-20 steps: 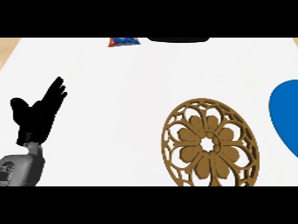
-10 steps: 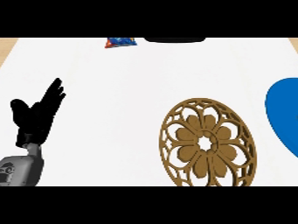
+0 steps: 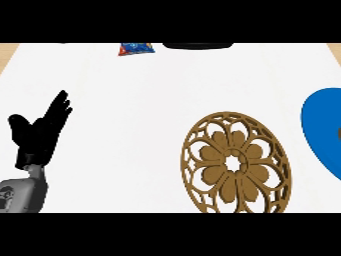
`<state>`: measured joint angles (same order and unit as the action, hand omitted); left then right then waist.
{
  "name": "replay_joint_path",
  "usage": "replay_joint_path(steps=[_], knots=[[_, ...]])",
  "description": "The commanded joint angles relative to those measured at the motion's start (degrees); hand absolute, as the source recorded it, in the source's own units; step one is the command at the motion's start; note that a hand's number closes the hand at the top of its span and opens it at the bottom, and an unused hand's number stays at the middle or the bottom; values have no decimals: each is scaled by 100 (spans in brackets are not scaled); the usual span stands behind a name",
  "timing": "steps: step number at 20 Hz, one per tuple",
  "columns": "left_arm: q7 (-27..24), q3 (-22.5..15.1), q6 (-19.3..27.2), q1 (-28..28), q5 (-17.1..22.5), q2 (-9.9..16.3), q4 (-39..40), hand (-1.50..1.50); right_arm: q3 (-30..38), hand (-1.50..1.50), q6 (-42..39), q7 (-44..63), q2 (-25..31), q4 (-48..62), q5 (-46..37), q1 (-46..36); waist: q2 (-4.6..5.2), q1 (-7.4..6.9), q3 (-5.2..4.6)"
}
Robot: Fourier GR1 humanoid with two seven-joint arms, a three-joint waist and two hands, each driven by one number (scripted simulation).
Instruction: Pick the can from the placemat and place it in the plate
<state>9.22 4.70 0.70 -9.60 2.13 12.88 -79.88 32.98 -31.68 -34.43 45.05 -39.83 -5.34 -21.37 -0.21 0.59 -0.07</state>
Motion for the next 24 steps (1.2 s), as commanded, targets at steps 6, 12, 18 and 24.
replay_joint_path(steps=[6, 12, 18, 24], knots=[[277, -72, -35, -6, 5, -62, -269, 0, 62, -150, -1341, -416, 400, 596, 539, 300, 29, -105, 20], [325, 117, -237, -171, 182, 106, -195, 0, 27, -150, -1301, -792, 798, 1132, 544, 242, 56, -160, 31], [19, -115, -4, -128, -135, -166, -54, 0, -111, -150, -1147, -1054, 890, 1431, 519, 305, 64, -157, 36], [97, 16, -196, -95, 27, -14, -118, 0, -199, -150, -1107, -1421, 1147, 1659, 475, 529, 66, -154, 46]])
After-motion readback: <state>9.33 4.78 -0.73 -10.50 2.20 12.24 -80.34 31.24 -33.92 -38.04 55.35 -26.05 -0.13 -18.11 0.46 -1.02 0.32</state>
